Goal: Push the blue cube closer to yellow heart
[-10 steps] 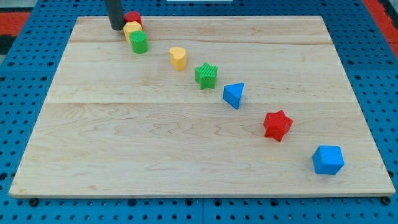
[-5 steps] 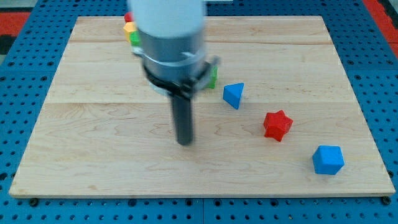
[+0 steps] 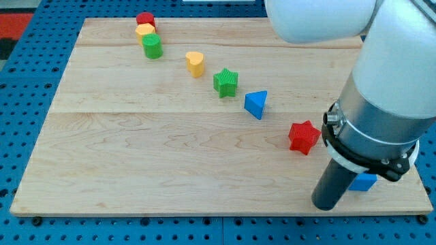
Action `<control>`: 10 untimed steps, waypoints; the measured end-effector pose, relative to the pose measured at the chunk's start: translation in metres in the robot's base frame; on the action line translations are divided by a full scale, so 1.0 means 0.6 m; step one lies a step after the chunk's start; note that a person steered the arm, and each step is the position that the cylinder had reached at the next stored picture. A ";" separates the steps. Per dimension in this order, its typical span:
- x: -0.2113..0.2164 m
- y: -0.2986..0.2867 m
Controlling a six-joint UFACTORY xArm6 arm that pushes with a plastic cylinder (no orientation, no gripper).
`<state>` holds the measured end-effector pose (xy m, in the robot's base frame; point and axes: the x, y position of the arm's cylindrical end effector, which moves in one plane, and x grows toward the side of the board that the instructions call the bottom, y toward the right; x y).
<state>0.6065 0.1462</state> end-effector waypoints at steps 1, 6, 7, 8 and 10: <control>0.020 0.088; -0.184 -0.115; -0.249 -0.131; -0.306 -0.162; -0.249 -0.175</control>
